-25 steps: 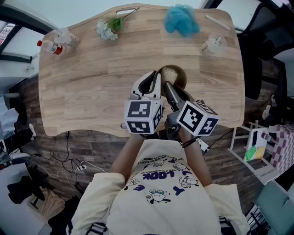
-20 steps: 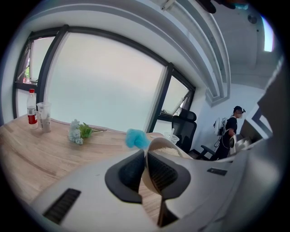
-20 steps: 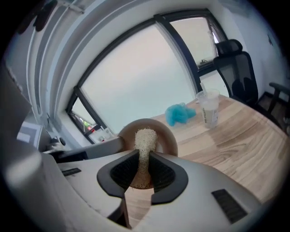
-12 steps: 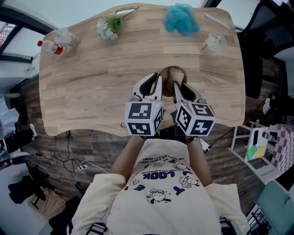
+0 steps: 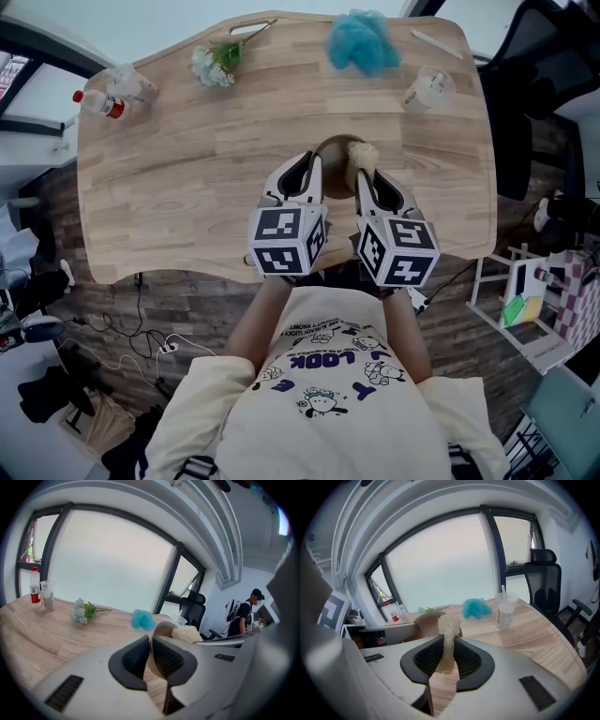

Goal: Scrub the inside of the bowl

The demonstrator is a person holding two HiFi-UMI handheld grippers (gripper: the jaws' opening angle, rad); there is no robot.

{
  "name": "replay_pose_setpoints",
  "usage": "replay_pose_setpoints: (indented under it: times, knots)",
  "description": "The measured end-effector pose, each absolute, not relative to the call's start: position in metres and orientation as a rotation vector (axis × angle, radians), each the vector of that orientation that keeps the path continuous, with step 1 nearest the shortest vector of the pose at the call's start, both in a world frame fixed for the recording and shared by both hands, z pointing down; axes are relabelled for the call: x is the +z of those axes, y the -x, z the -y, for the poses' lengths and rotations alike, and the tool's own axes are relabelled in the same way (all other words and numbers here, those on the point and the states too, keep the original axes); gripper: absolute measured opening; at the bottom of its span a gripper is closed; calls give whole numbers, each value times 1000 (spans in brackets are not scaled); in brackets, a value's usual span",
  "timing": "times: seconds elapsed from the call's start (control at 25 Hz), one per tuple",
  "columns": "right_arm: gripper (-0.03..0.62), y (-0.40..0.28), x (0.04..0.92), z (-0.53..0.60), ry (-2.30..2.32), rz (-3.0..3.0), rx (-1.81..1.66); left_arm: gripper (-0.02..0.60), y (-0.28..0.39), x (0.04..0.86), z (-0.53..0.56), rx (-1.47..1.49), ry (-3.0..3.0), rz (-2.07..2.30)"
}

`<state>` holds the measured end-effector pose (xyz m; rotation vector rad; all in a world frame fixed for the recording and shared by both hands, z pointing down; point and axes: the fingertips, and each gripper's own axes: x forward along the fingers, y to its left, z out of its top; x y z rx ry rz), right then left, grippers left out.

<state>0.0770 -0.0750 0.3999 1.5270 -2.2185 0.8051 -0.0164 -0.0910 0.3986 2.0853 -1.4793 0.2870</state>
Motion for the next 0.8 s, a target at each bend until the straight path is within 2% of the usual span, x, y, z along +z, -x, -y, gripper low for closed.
replay_pose_setpoints:
  times: [0.44, 0.8]
  knots:
    - [71, -93, 363, 84, -1629, 2426, 947, 46, 35, 399, 100, 293, -2043, 1552]
    - [71, -135, 363, 94, -1866, 2298, 829, 44, 33, 400, 100, 316, -2052, 1544]
